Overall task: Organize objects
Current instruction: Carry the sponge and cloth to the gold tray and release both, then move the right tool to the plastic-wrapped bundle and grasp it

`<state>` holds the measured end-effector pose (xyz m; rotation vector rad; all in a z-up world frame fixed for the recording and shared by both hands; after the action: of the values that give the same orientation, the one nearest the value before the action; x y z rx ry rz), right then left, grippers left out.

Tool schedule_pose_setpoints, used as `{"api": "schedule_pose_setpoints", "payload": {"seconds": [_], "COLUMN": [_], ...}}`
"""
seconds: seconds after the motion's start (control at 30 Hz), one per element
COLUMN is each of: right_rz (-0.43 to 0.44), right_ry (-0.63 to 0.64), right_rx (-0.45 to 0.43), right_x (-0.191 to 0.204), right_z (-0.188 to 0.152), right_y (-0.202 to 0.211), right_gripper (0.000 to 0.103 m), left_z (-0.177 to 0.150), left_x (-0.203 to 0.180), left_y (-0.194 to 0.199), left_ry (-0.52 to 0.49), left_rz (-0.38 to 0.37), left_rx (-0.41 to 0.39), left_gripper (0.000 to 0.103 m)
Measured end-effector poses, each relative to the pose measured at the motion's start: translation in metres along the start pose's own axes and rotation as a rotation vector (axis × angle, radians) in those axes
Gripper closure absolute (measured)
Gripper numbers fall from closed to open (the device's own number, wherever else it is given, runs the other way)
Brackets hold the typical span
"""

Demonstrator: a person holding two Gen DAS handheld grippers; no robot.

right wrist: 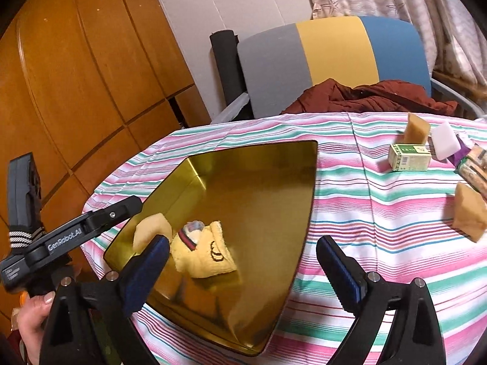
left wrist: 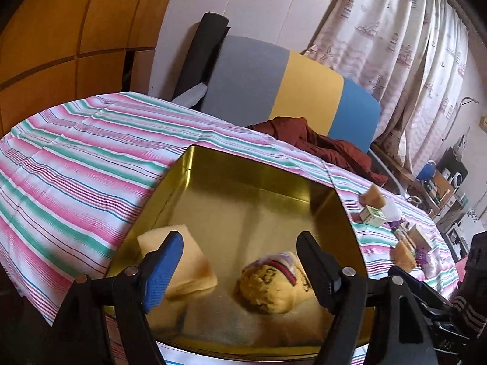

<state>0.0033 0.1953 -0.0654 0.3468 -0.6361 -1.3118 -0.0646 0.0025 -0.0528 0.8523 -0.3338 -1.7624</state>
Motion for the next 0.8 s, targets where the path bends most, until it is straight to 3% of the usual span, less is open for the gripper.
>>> {"api": "schedule_pose_setpoints", "payload": {"seconds": [0.33, 0.8], "right_rz": [-0.080, -0.305], "right_ry": [-0.021, -0.092], "right_rx": [-0.016, -0.043], "right_x": [-0.034, -0.143], "right_z": [0.001, -0.005], "right_y": [0.015, 0.057], "right_gripper": [0.004, 0.004], "left_z": [-0.012, -0.052], "left_x": [-0.042, -0.102], "left_y": [0.008, 0.005], "left_ry": [-0.079, -0.154], "left_rz": [-0.065, -0.156], "left_rx": [-0.002, 0.088], "left_gripper": [0.025, 0.025]}}
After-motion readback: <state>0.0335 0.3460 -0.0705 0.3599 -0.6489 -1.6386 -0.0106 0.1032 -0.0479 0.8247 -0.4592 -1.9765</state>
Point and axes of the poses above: each gripper's, at about its wrist camera, not at the fingertips, and y roughly against the way its jaws point, x to its left, z to its top, the point moved 7 cm from there along -y, roughly the way its jaws point, and after that the axes turned 6 degrees about y, right-handed, at the moved point
